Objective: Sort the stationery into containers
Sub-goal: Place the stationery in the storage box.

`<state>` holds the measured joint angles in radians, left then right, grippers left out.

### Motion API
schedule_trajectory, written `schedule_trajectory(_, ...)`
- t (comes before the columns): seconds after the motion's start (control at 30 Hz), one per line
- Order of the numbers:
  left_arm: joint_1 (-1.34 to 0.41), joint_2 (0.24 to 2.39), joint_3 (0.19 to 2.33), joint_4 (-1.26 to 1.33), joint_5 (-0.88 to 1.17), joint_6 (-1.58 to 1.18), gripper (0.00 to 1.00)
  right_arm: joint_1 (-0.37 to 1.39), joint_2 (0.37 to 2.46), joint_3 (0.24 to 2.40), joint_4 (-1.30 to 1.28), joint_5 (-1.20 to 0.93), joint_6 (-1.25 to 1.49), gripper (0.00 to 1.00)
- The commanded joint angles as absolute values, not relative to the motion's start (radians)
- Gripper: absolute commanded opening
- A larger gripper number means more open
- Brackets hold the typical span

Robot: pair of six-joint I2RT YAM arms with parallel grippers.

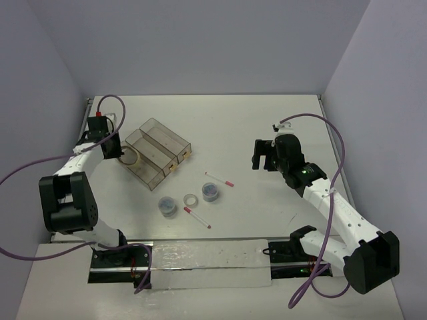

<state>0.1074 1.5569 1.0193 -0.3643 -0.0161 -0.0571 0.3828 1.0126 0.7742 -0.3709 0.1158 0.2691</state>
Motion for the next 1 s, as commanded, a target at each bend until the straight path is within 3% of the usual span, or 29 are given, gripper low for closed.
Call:
schedule_trajectory(0.0,0.097,1.612,1.054,-0.337,-0.048,-0.077,0.00,0.389,0.997,0.814,-0.377,0.137,0.273,1.00)
schedule_trajectory(0.97,0.095,1.622,1.182,-0.305,0.009,-0.017,0.00,0.390,1.000,0.833,-0.414,0.158,0.256,1.00)
